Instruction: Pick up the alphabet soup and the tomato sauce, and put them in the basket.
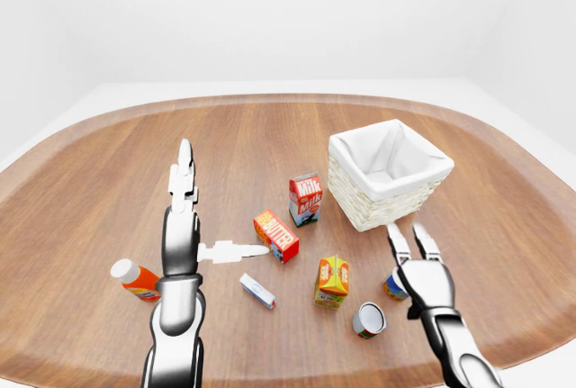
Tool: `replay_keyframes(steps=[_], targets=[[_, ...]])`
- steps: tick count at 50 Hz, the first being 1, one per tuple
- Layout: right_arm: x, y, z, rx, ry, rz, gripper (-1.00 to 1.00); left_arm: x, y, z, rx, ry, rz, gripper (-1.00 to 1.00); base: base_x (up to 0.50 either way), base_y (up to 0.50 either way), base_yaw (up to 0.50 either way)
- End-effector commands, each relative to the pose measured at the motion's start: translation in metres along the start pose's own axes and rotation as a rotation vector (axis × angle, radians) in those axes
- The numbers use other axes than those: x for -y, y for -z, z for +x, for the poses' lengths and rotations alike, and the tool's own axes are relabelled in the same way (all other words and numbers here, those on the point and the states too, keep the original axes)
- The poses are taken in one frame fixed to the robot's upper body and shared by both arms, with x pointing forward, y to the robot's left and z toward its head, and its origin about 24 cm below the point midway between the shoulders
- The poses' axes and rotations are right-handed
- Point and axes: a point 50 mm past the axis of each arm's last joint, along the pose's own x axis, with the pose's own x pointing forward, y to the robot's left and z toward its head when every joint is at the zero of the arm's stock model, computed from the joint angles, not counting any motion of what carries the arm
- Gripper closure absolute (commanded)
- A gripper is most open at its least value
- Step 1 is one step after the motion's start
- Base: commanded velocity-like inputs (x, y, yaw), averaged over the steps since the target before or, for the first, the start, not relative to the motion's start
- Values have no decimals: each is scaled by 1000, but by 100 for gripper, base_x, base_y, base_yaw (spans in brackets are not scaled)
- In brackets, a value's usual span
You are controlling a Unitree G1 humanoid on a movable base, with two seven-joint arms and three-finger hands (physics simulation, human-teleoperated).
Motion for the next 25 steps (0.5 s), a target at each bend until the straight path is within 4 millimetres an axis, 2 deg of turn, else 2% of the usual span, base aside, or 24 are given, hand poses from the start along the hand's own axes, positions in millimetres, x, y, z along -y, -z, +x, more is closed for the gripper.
replay_keyframes(steps=[1, 25], targets=[[-6, 0, 0, 7, -8, -8, -100, -1, 0, 0, 0, -3, 2, -100, 0, 0, 0], [-9, 2, 3, 3, -26, 1, -100, -1, 0, 0, 0, -3, 2, -100, 0, 0, 0]])
